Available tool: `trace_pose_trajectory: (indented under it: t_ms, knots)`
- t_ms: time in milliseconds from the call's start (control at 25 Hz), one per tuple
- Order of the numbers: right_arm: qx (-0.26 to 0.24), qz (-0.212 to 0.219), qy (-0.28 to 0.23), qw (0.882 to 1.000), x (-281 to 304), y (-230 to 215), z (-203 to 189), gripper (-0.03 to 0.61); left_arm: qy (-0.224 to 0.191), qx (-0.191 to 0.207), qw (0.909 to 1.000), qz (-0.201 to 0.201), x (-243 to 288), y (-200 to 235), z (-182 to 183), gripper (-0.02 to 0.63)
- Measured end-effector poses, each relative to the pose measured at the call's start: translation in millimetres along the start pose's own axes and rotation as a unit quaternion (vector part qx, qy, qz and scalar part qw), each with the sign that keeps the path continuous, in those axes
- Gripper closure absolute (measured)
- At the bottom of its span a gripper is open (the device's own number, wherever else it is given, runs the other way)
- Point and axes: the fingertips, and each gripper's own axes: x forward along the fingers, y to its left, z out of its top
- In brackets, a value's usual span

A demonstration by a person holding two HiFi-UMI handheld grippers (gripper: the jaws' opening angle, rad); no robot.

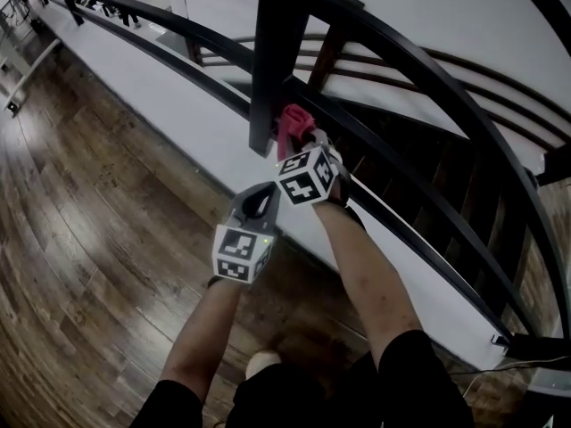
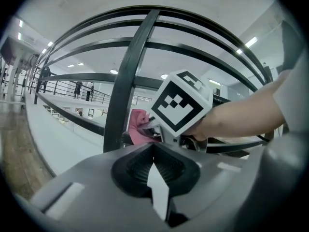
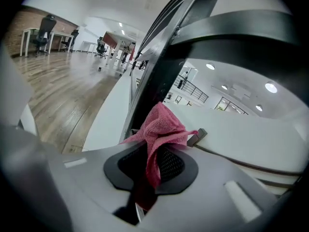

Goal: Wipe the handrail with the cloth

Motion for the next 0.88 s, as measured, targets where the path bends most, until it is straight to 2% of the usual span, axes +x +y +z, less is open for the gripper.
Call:
trace_pose_trajectory:
  t_ms: [240, 440, 560, 880]
  knots:
    - [0.022, 0.003, 0.009, 1.000, -22, -12, -27, 0.534, -0.002, -0.019, 0.9998, 0.002, 4, -17, -4, 0.614]
    - [0.060, 0.003, 0.011, 0.998, -36, -25, -46, 0.534, 0.005, -0.035, 0.9991, -0.021, 11, -44, -12, 0.614]
    - [0.069, -0.001, 0.021, 0.997, -49, -32, -66, 0.534, 0.013, -0.029, 0.9989, -0.036, 13, -64, -16, 0.614]
    - [0.057, -0.037, 0.042, 0.997, -85, -55, -112, 0.534, 0.014, -0.006, 0.9967, -0.080, 24, -114, -15, 0.614]
